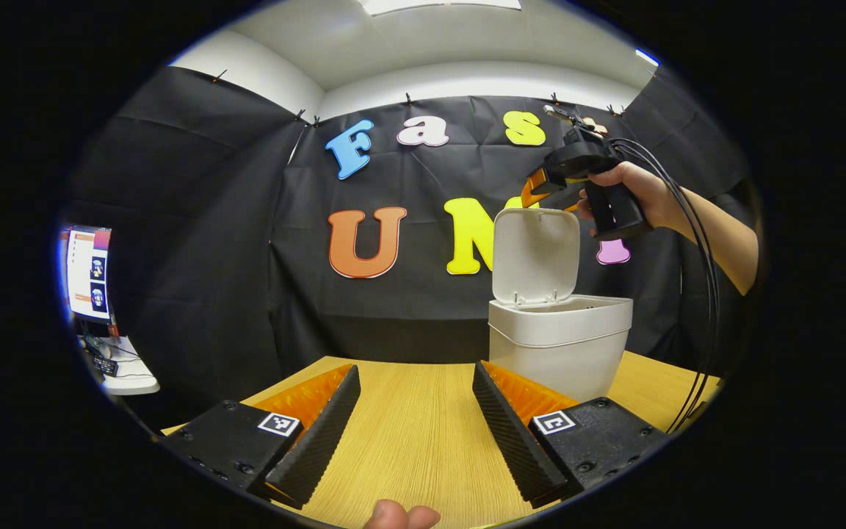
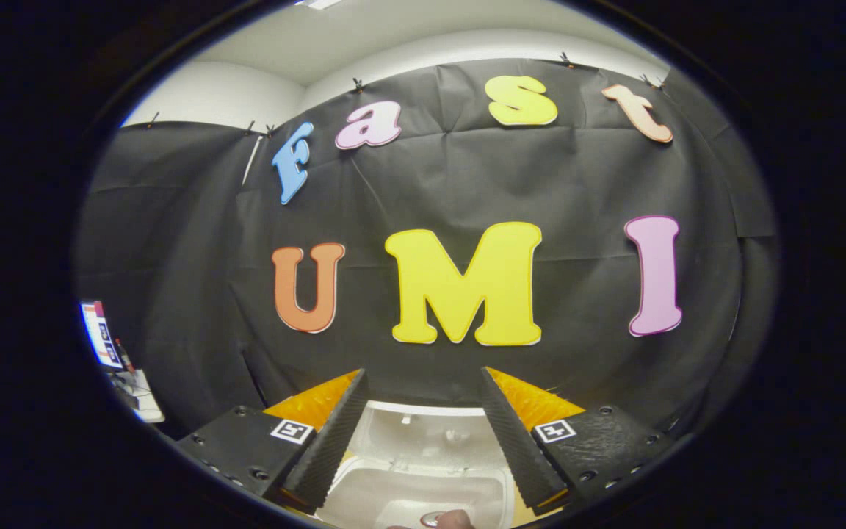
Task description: Press the lid of the desktop garbage bin to open it, pick up the crumpled paper on the desktop and throw it into the bin, then pick up the pop can on the desktop and drop it into the bin, and finally close the garbage bin lid.
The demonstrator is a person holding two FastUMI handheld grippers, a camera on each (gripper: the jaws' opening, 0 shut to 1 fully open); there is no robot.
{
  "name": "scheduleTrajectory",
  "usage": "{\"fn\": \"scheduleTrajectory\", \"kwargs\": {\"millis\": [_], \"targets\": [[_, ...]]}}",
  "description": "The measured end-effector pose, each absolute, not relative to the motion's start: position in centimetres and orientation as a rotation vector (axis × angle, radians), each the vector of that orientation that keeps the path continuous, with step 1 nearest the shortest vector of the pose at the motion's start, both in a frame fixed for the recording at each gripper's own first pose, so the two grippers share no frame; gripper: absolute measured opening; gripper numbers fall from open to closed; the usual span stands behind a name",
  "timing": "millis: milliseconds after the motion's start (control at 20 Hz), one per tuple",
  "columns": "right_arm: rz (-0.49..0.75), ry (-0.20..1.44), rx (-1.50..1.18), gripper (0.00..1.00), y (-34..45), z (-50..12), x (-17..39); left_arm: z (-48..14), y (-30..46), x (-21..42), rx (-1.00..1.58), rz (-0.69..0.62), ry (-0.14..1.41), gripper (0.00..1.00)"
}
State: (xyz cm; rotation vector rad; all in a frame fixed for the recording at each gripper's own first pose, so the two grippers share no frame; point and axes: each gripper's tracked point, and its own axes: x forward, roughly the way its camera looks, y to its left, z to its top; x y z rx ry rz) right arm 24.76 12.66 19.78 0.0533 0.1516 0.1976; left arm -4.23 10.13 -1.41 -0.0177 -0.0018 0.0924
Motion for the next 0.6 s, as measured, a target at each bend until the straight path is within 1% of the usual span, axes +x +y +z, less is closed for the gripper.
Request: {"fn": "scheduleTrajectory", "kwargs": {"millis": [200, 450, 600], "targets": [[0.251, 0.184, 0.059, 0.93, 12.9, 17.6, 20.8, -1.2, 8.8, -4.3, -0.041, 0.075, -0.01, 0.99], [0.275, 0.229, 0.063, 0.92, 12.6, 12.6, 16.4, -1.8, 6.6, -4.0, -0.06, 0.031, 0.002, 0.99], [0.263, 0.237, 0.058, 0.93, 12.2, 9.9, 14.7, -2.3, 5.4, -4.0, -0.067, 0.005, 0.012, 0.99]]}}
